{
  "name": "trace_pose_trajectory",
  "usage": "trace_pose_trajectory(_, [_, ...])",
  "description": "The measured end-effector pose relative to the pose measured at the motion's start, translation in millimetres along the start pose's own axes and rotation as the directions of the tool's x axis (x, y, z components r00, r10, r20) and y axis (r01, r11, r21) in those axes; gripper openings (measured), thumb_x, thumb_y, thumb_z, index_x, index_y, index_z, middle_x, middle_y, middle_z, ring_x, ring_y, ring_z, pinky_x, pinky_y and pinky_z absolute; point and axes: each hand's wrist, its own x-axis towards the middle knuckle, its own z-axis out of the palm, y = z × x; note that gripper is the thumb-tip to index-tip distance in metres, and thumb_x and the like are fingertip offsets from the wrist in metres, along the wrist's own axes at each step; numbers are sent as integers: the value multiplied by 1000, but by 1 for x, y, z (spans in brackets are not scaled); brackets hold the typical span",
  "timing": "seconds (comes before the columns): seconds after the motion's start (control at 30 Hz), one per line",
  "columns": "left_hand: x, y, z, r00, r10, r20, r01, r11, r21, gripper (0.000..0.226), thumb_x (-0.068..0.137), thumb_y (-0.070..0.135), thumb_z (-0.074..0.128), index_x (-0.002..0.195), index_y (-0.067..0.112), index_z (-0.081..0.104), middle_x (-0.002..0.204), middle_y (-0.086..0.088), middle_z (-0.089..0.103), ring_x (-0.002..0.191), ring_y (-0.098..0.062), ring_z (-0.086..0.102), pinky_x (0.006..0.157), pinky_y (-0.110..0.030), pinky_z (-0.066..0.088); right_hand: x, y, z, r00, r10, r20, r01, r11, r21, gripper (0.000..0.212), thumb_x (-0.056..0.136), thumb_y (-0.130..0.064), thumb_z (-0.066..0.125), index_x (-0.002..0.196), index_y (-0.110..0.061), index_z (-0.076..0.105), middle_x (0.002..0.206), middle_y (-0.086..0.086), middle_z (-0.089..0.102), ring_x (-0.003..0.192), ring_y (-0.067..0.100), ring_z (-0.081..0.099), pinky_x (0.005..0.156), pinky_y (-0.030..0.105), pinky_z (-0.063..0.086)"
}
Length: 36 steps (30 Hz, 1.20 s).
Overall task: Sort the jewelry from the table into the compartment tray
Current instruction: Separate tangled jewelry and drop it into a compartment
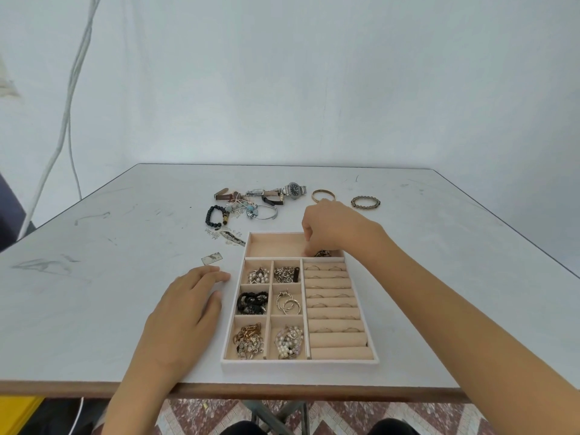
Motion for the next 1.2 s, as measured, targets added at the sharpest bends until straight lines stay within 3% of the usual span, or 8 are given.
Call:
trace_pose_trajectory(0.2, [0, -1, 0, 1000, -1, 4, 1, 1000, 5, 41, 92, 30, 31, 125, 28, 56, 135, 12, 46, 126, -9, 42, 99, -27, 35, 6, -3, 3, 1000, 7, 29, -7, 1000, -16, 26, 79, -16, 72, 103, -8, 67, 102, 10, 62, 87, 24, 60, 73, 29, 51])
trace_pose_trajectory(0.43, [0, 0, 0, 1000, -4, -13, 4, 1000, -1, 34, 96, 17, 42, 125, 27, 56, 135, 13, 46, 126, -10, 42, 99, -28, 35, 5, 9, 1, 999, 19, 40, -24, 993, 113, 17, 74, -13, 77, 90, -11, 74, 82, 5, 67, 81, 24, 69, 60, 25, 50])
trace_pose_trajectory(0.6, [0, 0, 0, 1000, -7, -9, 7, 1000, -5, 34, 96, 18, 41, 126, 28, 55, 136, 14, 44, 127, -9, 40, 100, -28, 35, 5, 11, 5, 999, -29, 26, 26, 996, 91, 20, 74, -13, 76, 93, -17, 75, 92, 2, 71, 86, 21, 68, 75, 33, 57])
trace_pose_trajectory(0.93, [0, -1, 1, 1000, 9, -13, -9, 1000, 1, 33, 97, 25, 37, 124, 29, 56, 133, 14, 46, 125, -10, 42, 96, -26, 35, 5, 12, 5, 998, -52, 29, 49, 994, 96, 16, 75, -15, 75, 90, -18, 76, 81, 0, 72, 79, 20, 70, 71, 31, 58])
trace_pose_trajectory(1.1, [0, -1, 2, 1000, 4, -20, -4, 1000, 2, 32, 97, 18, 42, 124, 28, 56, 133, 13, 46, 124, -10, 42, 95, -26, 35, 2, 15, 8, 998, -53, -18, 55, 990, 128, 17, 76, -21, 77, 92, -17, 75, 87, 4, 73, 78, 21, 70, 75, 35, 58])
trace_pose_trajectory(1.2, [0, -1, 2, 1000, 8, -13, -7, 1000, 5, 33, 97, 24, 37, 125, 28, 55, 134, 13, 46, 125, -11, 42, 96, -28, 36, -2, 18, 9, 996, -32, -80, 46, 981, 187, 23, 73, -29, 79, 94, -21, 74, 95, 4, 67, 80, 22, 69, 72, 30, 53])
